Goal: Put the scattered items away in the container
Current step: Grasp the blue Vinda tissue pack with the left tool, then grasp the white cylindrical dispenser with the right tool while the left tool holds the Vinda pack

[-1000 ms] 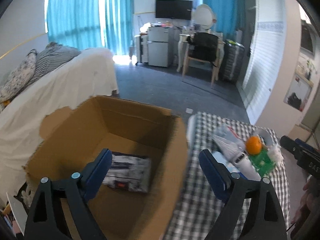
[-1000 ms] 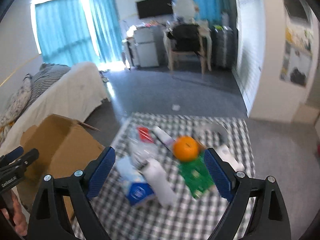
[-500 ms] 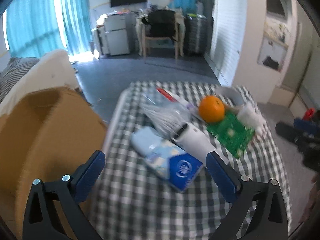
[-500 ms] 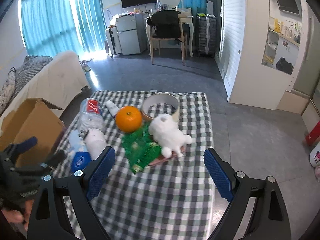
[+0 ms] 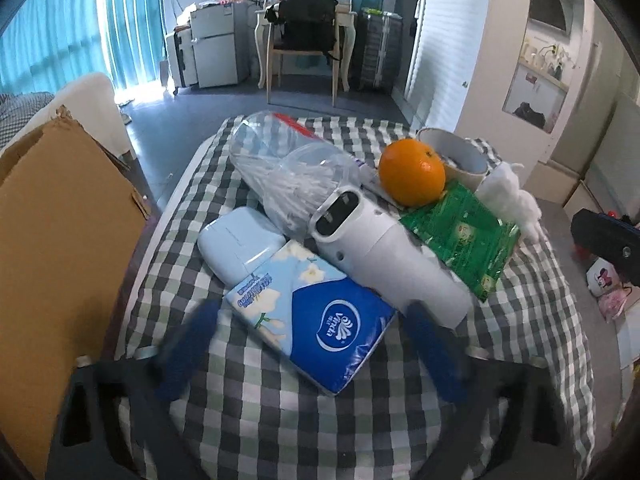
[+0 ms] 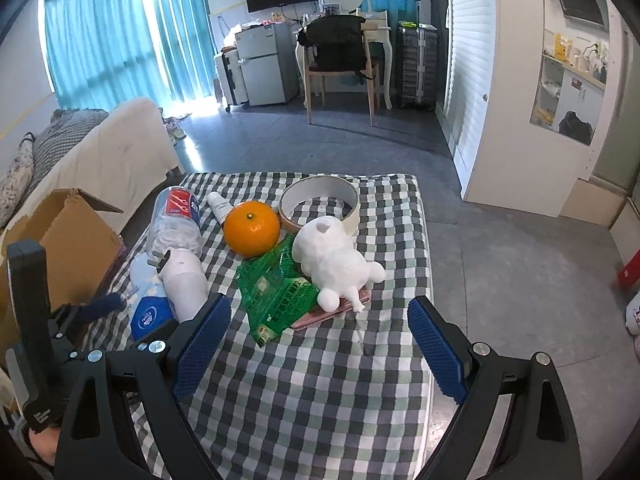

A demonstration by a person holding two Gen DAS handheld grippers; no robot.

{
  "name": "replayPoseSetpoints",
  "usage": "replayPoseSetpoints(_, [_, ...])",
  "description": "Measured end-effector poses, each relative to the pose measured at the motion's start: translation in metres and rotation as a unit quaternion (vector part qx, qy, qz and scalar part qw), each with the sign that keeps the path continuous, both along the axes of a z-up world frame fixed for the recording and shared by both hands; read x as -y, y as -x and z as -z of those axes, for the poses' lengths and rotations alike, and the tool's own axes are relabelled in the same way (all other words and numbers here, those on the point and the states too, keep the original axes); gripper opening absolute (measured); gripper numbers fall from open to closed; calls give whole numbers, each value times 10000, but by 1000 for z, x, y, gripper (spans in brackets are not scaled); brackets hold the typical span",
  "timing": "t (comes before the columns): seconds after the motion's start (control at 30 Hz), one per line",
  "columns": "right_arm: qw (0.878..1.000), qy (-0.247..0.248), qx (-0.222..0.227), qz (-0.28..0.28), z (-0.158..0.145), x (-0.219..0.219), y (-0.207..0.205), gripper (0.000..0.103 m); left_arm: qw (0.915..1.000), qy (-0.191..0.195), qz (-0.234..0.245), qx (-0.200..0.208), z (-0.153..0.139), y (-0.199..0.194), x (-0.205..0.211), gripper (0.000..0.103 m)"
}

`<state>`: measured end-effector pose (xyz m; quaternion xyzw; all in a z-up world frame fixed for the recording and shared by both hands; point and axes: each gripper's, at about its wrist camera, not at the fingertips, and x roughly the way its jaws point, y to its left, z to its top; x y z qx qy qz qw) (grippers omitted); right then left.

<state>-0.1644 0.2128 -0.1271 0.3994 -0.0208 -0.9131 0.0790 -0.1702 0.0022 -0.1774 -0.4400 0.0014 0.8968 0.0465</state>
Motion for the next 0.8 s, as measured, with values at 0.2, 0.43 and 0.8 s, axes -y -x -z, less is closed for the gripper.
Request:
replayPoseSetpoints(0.2, [10000,5,27,-36,2,3,1,90,9999,148,23,-12,5,0,-6,83])
replayPoseSetpoints(0.43, [10000,11,65,-43,3,3,-1,90,9999,-62,106,-72,1,-8,-3,72])
replayPoseSetpoints(0.8, [9997,77,130,-185,1,13,-4,90,9996,-89,16,-282,-17,-24,5,58])
